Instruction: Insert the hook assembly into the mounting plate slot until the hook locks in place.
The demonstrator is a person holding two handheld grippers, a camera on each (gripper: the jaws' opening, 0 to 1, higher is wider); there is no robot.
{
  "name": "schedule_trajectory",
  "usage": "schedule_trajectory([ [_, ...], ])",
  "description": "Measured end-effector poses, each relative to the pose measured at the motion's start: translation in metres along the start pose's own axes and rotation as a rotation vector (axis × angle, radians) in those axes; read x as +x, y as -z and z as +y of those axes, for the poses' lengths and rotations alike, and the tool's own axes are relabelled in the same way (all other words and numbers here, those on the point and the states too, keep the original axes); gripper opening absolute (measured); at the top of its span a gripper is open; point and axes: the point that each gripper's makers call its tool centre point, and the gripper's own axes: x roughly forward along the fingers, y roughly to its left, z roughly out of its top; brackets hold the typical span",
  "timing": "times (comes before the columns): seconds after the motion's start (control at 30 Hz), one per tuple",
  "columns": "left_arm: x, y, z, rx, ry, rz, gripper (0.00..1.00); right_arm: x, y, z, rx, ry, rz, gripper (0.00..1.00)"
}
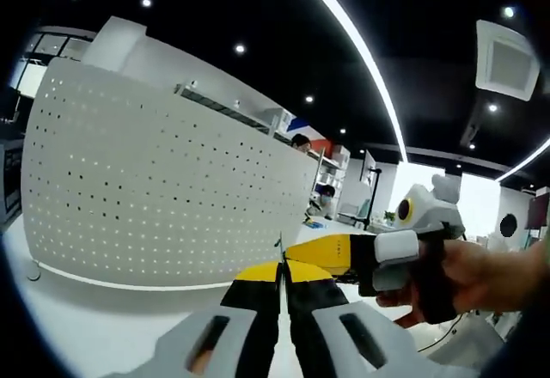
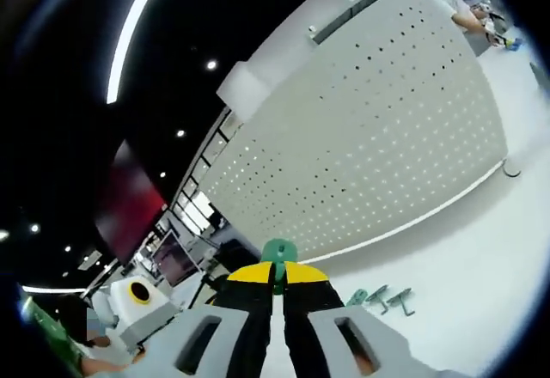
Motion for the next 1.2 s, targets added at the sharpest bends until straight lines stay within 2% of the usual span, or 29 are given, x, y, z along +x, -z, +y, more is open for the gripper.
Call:
schedule_trajectory([
  [0.1, 0.0, -0.001, 0.0, 0.002, 0.002, -0.002, 0.02, 0.0, 0.0, 0.0, 0.032, -0.006, -0.001, 0.02],
  [0.2, 0.0, 0.0, 0.0, 0.021, 0.007, 0.003, 0.02, -0.001, 0.001, 0.001, 0.029, -0.012, 0.005, 0.01],
  [0.43, 0.002, -0.003, -0.002, 0.066, 0.028, 0.029, 0.02, -0.001, -0.001, 0.005, -0.005, -0.028, -0.004, 0.01],
  [0.53, 0.003, -0.002, -0.003, 0.1, 0.037, 0.06, 0.03, -0.002, -0.003, 0.006, -0.033, -0.028, -0.008, 0.01],
  [0.57, 0.003, 0.0, -0.002, 0.126, 0.034, 0.089, 0.06, -0.002, -0.004, 0.006, -0.037, -0.028, -0.008, 0.01],
  [0.63, 0.004, -0.002, -0.003, 0.125, 0.037, 0.087, 0.13, -0.002, -0.005, 0.005, -0.05, -0.026, -0.01, 0.01],
  [0.87, 0.002, -0.003, -0.002, 0.137, 0.052, 0.108, 0.23, -0.004, -0.007, 0.003, -0.056, -0.026, -0.013, 0.01],
  [1.2, -0.005, -0.011, 0.001, 0.095, 0.077, 0.102, 0.44, -0.005, -0.012, 0.004, -0.085, -0.02, -0.025, 0.01],
])
